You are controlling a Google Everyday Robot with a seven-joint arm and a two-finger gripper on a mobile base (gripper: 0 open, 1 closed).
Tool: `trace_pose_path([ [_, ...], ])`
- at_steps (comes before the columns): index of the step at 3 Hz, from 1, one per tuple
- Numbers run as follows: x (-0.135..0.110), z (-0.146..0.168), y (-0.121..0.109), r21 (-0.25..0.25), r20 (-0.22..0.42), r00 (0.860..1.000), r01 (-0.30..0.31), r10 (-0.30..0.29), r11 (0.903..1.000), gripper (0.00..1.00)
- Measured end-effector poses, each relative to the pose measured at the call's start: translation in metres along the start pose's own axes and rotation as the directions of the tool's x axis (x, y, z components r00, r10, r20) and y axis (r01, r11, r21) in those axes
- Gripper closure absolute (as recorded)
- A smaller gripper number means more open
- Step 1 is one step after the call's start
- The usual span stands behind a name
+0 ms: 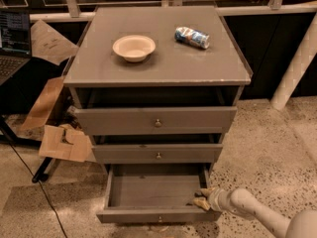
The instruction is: Open bottom drawer
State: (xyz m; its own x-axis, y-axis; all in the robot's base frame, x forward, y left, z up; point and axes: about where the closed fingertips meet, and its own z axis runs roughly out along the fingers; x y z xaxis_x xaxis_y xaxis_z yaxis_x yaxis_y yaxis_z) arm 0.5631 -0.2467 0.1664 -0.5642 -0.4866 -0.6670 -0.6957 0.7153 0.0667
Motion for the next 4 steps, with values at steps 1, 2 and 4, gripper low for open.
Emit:
trace_pose_path([
  [1, -0.003, 0.002, 0.002, 0.000, 0.000, 1.000, 0.000, 0.000, 1.0000, 0.00],
  [2, -0.005, 0.004, 0.007, 0.000, 0.000, 1.000, 0.000, 0.000, 1.0000, 0.00],
  [4, -0.096, -0.005, 0.019, 0.015, 0.078, 0.990, 0.113, -0.114, 0.9935, 0.00],
])
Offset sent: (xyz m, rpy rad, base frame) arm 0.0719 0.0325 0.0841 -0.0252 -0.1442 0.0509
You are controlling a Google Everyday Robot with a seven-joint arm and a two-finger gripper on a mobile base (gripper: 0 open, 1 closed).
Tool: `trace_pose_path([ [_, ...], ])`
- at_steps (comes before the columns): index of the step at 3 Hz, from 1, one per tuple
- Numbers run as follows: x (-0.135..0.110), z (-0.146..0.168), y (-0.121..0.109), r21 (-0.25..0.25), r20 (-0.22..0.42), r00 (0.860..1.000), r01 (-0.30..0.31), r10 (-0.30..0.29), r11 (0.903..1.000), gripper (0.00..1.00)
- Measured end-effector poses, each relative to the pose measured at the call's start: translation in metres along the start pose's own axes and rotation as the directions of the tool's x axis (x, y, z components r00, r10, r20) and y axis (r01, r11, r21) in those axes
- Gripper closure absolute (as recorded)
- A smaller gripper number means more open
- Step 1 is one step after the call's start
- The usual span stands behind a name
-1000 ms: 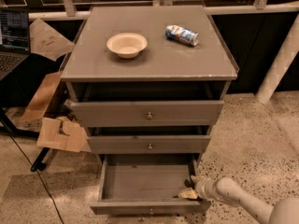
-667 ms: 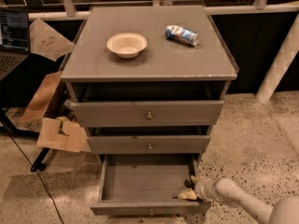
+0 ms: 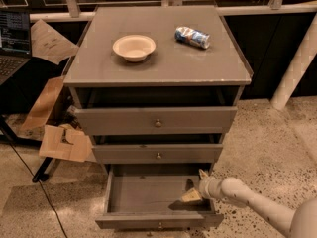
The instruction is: Open bottom drawer
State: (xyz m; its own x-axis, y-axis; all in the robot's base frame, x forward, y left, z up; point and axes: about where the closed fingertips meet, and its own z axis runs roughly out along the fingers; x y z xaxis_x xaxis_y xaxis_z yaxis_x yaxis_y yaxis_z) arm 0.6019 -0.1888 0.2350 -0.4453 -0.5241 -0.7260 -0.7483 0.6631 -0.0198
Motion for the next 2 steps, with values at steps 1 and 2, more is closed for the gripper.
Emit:
trace_pose_path([
  [1, -0.0704, 0.0075, 0.0118, -0.036, 0.042, 0.997, 0.072, -0.071, 0.9967, 0.00],
  [2, -0.0704, 0.0075, 0.0118, -0.036, 0.042, 0.997, 0.072, -0.071, 0.9967, 0.00],
])
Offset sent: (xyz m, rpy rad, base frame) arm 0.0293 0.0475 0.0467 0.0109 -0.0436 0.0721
